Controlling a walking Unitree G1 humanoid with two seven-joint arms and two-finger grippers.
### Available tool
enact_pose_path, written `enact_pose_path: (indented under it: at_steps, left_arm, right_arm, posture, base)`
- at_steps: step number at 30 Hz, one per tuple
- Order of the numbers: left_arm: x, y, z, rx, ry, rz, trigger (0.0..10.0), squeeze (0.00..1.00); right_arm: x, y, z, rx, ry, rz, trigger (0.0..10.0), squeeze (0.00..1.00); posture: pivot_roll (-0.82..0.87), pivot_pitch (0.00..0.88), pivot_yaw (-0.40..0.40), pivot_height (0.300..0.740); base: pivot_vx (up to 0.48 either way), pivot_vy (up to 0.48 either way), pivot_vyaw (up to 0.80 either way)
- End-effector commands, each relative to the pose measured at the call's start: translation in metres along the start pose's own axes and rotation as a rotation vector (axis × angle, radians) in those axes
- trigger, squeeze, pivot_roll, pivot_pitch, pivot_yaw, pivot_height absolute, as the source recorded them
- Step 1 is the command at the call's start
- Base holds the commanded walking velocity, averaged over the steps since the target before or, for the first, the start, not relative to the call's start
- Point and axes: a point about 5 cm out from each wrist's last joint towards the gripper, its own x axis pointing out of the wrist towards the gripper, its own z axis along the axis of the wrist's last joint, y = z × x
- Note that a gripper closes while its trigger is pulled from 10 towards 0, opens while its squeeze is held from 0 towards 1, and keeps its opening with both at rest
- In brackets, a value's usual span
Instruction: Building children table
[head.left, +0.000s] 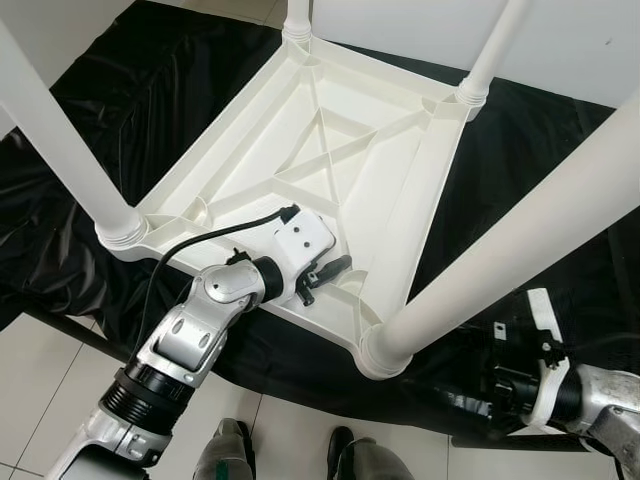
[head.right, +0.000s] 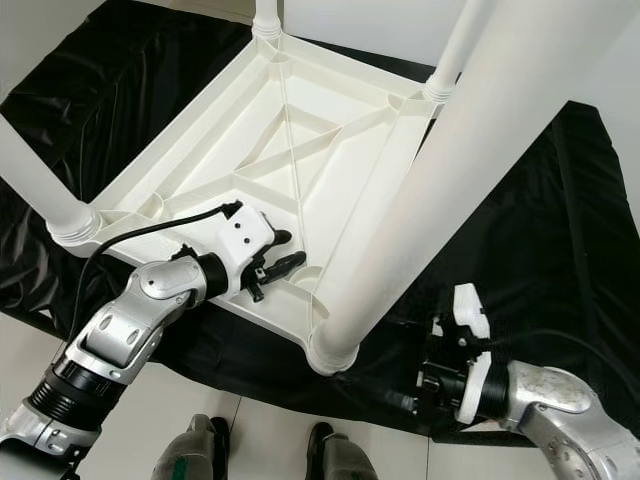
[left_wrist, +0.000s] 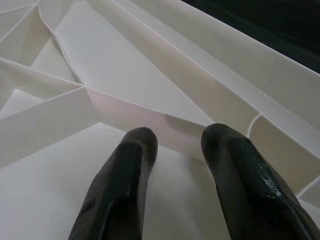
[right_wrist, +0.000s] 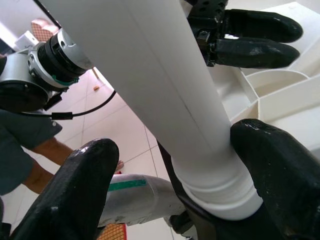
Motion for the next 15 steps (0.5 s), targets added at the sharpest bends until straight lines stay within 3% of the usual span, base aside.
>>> enact_pose_path:
  at_steps: [1,4,7,15]
  left_arm:
    - [0.0,-0.007,-0.019,-0.028,0.085,-0.016,10.0,0.0]
    - [0.0,-0.006,-0.018,-0.025,0.084,-0.012,10.0,0.0]
    - [-0.002,-0.003,-0.015,-0.035,0.071,0.013,10.0,0.0]
    - [-0.004,0.0,-0.015,-0.041,0.067,0.028,10.0,0.0]
  right_arm:
    - [0.007,-0.001,-0.004,-0.019,0.001,0.021,10.0,0.0]
    - [0.017,-0.004,-0.004,-0.052,-0.023,0.005,10.0,0.0]
    - [0.03,-0.009,-0.008,-0.097,-0.093,-0.124,10.0,0.0]
    - [0.032,-0.015,-0.008,-0.097,-0.147,-0.279,10.0,0.0]
  posture:
    - [0.05,0.234,-0.041,0.74]
    - [0.06,0.23,-0.045,0.74]
    - [0.05,0.227,-0.053,0.74]
    - [0.04,0.228,-0.056,0.74]
  base:
    - [0.0,0.0,0.0]
    - [0.0,0.0,0.0]
    - [0.0,0.0,0.0]
    - [0.0,0.0,0.0]
